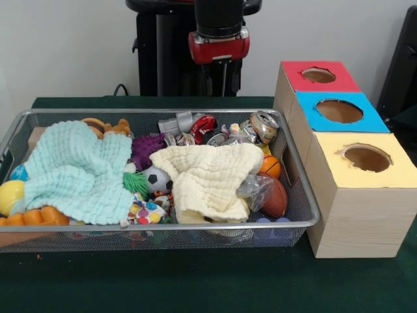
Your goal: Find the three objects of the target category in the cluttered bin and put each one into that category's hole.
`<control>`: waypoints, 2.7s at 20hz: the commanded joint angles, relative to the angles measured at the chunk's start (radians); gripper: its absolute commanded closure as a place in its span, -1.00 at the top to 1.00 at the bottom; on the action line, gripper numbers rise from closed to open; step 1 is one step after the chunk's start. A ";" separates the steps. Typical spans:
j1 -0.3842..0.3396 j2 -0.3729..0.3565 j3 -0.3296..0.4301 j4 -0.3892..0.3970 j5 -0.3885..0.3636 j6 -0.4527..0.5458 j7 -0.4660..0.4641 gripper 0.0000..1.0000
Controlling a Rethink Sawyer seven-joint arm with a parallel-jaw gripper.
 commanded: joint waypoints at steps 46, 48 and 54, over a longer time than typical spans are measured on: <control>-0.095 0.548 0.201 -1.142 -0.135 0.665 -0.268 1.00; -0.102 0.559 0.207 -1.164 -0.137 0.686 -0.282 1.00; -0.114 0.591 0.197 -1.171 -0.174 0.698 -0.313 1.00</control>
